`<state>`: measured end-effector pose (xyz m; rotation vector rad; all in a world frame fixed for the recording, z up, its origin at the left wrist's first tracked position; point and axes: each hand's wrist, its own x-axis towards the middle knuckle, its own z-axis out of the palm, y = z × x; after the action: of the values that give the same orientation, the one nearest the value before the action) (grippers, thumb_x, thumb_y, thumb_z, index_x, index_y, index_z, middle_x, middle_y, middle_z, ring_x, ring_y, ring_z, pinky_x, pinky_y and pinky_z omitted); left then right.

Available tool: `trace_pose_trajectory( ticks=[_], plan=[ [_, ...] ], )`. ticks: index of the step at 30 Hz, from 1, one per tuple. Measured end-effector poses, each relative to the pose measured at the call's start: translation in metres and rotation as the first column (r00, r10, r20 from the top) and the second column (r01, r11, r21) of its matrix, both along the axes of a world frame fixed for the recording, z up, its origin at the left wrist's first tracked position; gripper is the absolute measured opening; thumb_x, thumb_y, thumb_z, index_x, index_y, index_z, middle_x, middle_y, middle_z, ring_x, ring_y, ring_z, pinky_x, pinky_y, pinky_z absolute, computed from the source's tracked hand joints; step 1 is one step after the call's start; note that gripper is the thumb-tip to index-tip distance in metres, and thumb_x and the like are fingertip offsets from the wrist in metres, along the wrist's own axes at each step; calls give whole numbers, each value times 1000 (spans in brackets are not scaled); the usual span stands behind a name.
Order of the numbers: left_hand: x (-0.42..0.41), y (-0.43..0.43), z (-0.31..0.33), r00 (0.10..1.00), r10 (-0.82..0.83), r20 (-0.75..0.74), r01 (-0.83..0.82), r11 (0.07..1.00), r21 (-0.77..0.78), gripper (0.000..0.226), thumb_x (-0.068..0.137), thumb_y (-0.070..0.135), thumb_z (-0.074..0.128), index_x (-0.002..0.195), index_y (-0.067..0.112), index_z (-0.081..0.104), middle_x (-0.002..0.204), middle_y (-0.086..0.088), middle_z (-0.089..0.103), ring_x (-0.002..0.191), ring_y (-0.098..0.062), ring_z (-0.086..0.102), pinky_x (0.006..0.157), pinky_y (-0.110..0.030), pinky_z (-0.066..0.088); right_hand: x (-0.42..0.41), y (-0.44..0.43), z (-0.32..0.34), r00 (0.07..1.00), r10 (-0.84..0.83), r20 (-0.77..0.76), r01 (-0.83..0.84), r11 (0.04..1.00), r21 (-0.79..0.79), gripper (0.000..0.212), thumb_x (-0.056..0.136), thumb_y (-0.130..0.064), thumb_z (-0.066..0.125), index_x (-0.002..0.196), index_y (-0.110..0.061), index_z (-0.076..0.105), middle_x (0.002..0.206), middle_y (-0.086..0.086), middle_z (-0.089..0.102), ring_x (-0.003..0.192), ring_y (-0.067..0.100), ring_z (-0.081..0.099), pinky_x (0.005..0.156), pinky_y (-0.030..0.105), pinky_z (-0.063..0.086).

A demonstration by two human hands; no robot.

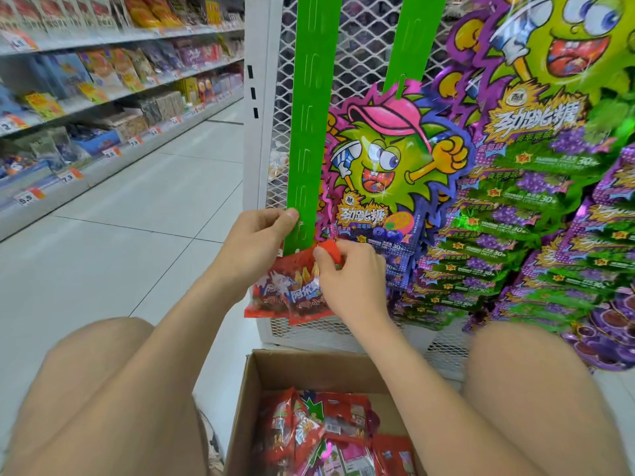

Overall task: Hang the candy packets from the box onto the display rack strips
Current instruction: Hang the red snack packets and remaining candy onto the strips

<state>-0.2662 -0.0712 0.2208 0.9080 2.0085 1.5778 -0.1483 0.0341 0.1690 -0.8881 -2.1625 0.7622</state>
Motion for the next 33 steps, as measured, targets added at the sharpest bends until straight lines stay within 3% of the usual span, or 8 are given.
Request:
trace_pose_trajectory(
  ticks=[4, 7, 9, 14, 18, 24, 29, 33],
  plan=[
    [-1, -5, -2, 999, 31, 35, -31, 999, 18, 37, 108, 45, 56, 102, 17, 79, 98, -9, 81, 95, -28, 78, 98, -55, 59, 9, -8, 13, 991, 112, -72, -112, 994, 6, 25, 103, -33, 61, 81, -22, 64, 73, -7, 61, 67, 6, 52, 63, 21, 35],
    [-3, -5, -1, 997, 24, 70, -25, 1000, 4, 36, 106, 48, 59, 101, 20, 80, 94, -2, 81, 87, -20, 79, 96, -52, 61, 13, -12, 17, 972, 214, -97, -205, 974, 97, 21, 105, -30, 56, 88, -18, 62, 83, -4, 64, 77, 15, 57, 70, 35, 40],
    [-3, -4, 0, 995, 11, 101, -12, 1000, 7, 34, 105, 47, 61, 101, 19, 80, 93, -3, 82, 85, -22, 80, 94, -50, 62, 11, -11, 20, 966, 230, -115, -214, 967, 139, 21, 106, -27, 55, 88, -17, 60, 83, -4, 61, 77, 15, 55, 69, 35, 37],
    [0, -5, 3, 994, -11, 107, 9, 1000, 16, 37, 106, 41, 58, 97, 11, 77, 93, -9, 81, 88, -25, 80, 90, -42, 62, 1, -13, 30, 970, 146, -196, -126, 986, 112, 22, 106, -28, 56, 88, -18, 62, 81, -6, 61, 73, 5, 48, 70, 14, 33],
    [-1, -5, 4, 990, -37, 132, 34, 999, 26, 38, 107, 45, 55, 100, 16, 80, 97, -2, 83, 91, -19, 80, 82, -33, 57, -9, -11, 28, 975, 68, -212, -66, 998, 18, 30, 107, -36, 54, 79, -23, 57, 67, -11, 54, 65, 13, 47, 71, 32, 28],
    [-4, -5, -1, 988, -83, 127, 77, 995, 56, 38, 106, 41, 59, 101, 8, 76, 98, -9, 81, 90, -22, 79, 72, -25, 59, -14, -9, 27, 974, 15, -228, -33, 997, -74, 38, 104, -37, 57, 70, -20, 53, 57, -8, 47, 62, 23, 46, 68, 39, 36],
    [-4, -3, 0, 992, -41, 121, 34, 998, 55, 33, 107, 40, 59, 101, 13, 77, 97, -8, 82, 89, -24, 80, 74, -33, 60, -12, -11, 15, 987, -40, -154, 24, 994, -105, 34, 102, -40, 56, 77, -19, 63, 68, -1, 62, 74, 32, 57, 71, 40, 42],
    [-3, -5, 0, 996, -30, 90, 25, 998, 50, 36, 107, 41, 59, 105, 10, 78, 99, -9, 82, 97, -29, 79, 91, -44, 63, -9, -10, 15, 992, -24, -127, 12, 995, -95, 35, 103, -40, 56, 76, -20, 62, 64, -6, 57, 73, 29, 55, 71, 38, 36]
  ],
)
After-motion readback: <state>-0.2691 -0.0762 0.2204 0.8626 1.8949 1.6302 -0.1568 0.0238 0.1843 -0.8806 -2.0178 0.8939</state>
